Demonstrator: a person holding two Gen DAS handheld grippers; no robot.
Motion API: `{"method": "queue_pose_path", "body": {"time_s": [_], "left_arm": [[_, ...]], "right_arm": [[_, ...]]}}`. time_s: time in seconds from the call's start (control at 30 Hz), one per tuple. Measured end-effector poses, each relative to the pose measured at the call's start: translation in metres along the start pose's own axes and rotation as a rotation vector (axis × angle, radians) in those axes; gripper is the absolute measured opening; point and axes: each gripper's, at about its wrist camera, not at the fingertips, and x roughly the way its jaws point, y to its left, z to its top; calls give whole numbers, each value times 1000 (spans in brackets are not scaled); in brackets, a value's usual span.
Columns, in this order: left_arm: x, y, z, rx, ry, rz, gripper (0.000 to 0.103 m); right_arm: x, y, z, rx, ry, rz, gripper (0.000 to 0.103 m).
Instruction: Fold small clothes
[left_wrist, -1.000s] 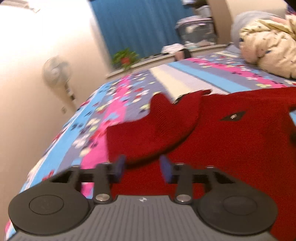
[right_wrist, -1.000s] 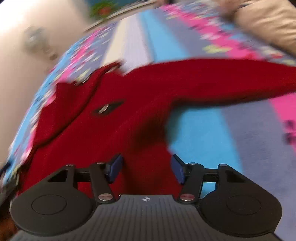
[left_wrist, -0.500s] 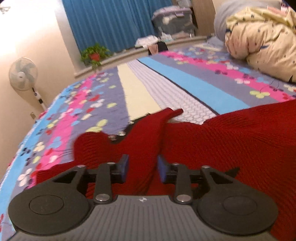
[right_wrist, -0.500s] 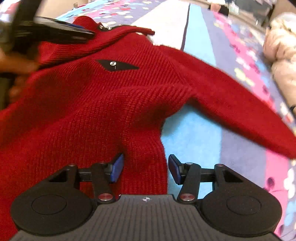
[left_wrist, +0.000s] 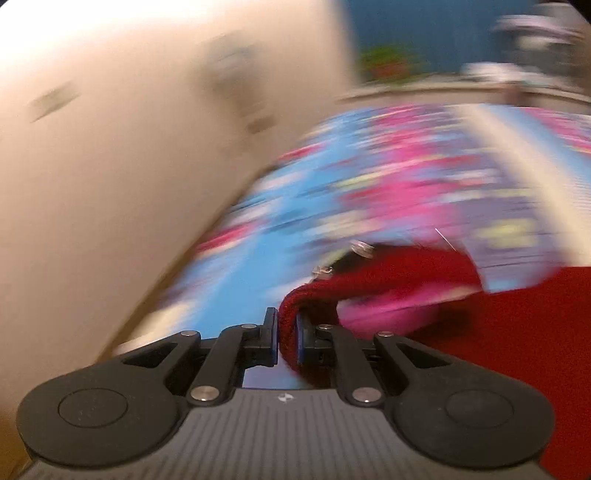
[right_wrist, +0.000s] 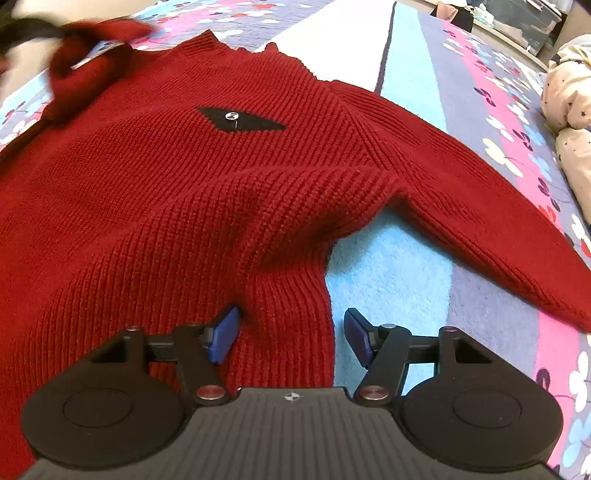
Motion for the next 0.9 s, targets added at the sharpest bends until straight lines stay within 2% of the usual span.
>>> {"method": "queue_pose_path", "body": {"time_s": [0.07, 0.1, 0.13, 0.17, 0.2, 0.27, 0.33, 0.43, 0.5, 0.57, 0.63, 0.7, 0.77, 0.9], "left_arm": [[22, 76, -15, -91, 68, 117, 10], [28, 108, -23, -150, 105, 137, 15], [29, 134, -30, -223, 142, 98, 21], [24, 153, -38, -290, 166, 48, 21], [14, 159, -44, -294, 154, 12, 21], [-17, 148, -55, -195, 104, -81, 25], [-49, 132, -70, -158, 99, -233, 30], [-85, 114, -106, -160, 160, -467, 30], [-104, 100, -133, -122, 206, -579, 30], [-120, 87, -161, -63, 279, -642, 30], [-128, 81, -179, -15, 358, -687, 35], [-133, 81, -196, 11, 396, -683, 35], [-133, 88, -210, -7, 447, -685, 37], [-135, 99, -235, -69, 565, -742, 38]], "right_arm": [[-1, 2, -2, -1, -2, -7, 63], [-2, 2, -3, 1, -1, -8, 63], [-5, 1, -6, 4, 0, -9, 63], [-8, 1, -10, 10, 1, -9, 63], [-12, -2, -13, 21, 4, -7, 63], [-14, -8, -20, 59, 14, -4, 63], [-19, -13, -32, 101, 28, -1, 63], [-29, -17, -50, 144, 36, 9, 63], [-35, -20, -63, 185, 35, 36, 63], [-40, -20, -76, 208, 36, 50, 63], [-46, -20, -87, 213, 18, 50, 63], [-53, -21, -98, 226, 1, 28, 63], [-58, -25, -111, 292, 3, 28, 63], [-63, -33, -129, 372, -10, 16, 62]]}}
